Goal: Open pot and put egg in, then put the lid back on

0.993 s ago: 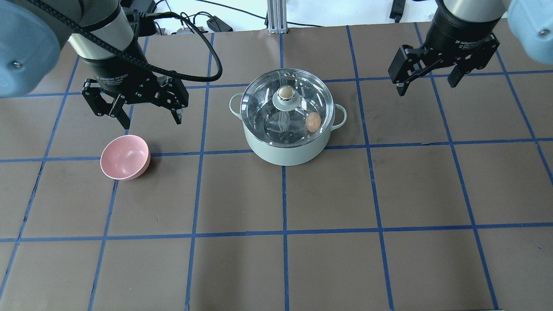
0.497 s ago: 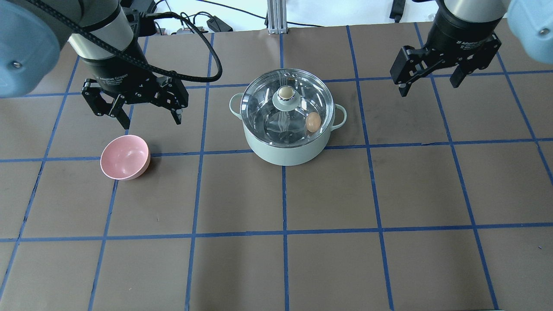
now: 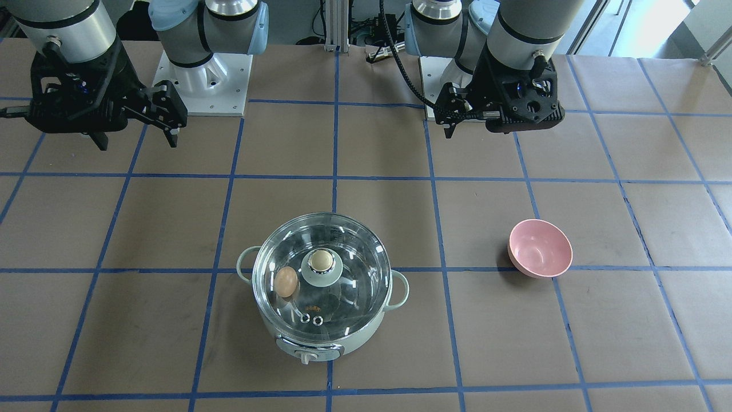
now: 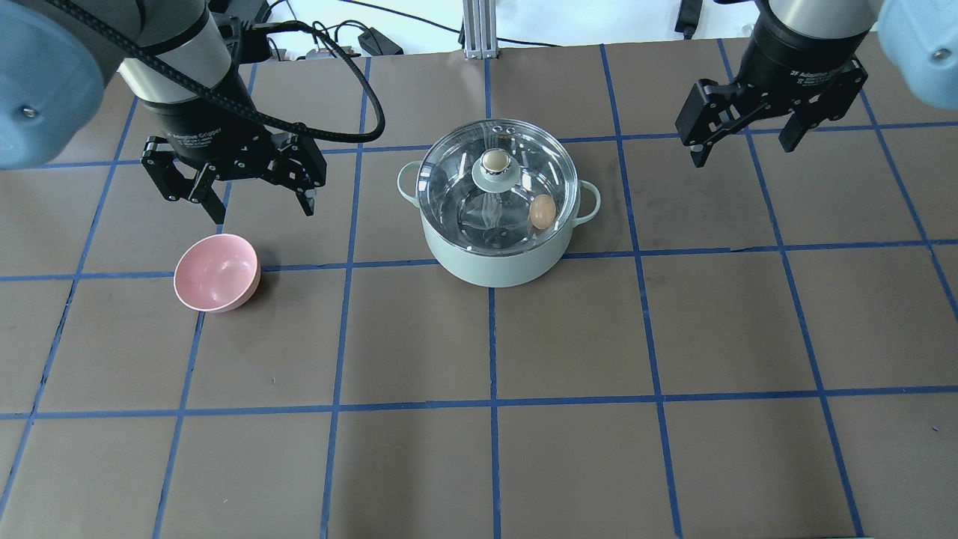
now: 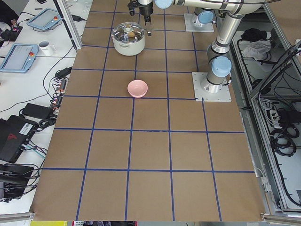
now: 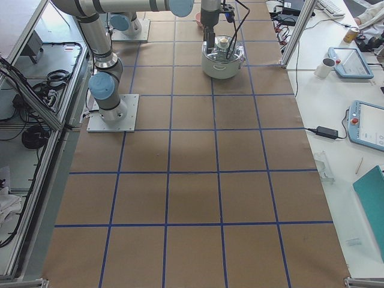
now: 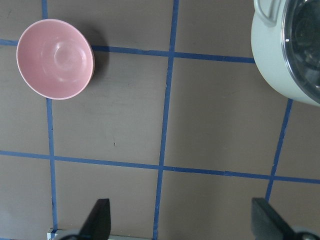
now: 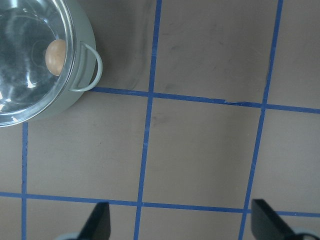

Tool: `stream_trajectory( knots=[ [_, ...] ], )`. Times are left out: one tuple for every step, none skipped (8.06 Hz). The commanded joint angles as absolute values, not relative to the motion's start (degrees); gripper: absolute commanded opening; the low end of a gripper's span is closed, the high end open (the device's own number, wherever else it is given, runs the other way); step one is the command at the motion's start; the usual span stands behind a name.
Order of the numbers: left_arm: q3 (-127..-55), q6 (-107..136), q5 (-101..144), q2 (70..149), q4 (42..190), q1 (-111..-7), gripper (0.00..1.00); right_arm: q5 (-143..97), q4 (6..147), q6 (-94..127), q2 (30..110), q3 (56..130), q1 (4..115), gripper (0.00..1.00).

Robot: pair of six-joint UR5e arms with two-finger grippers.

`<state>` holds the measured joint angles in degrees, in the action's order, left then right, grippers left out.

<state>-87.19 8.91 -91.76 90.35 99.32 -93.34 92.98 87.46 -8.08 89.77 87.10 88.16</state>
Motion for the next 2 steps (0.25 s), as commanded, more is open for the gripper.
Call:
stream_trajectory(
  knots=[
    [-87.2, 8.9, -91.8, 90.4, 99.2, -93.3, 1.00, 92.9, 87.5, -8.0, 89.8, 87.1, 88.2, 1.00],
    [-87.2, 9.0, -91.8, 90.4, 99.2, -93.3, 1.00, 92.9, 87.5, -8.0, 89.9, 87.1, 88.2, 1.00]
  ],
)
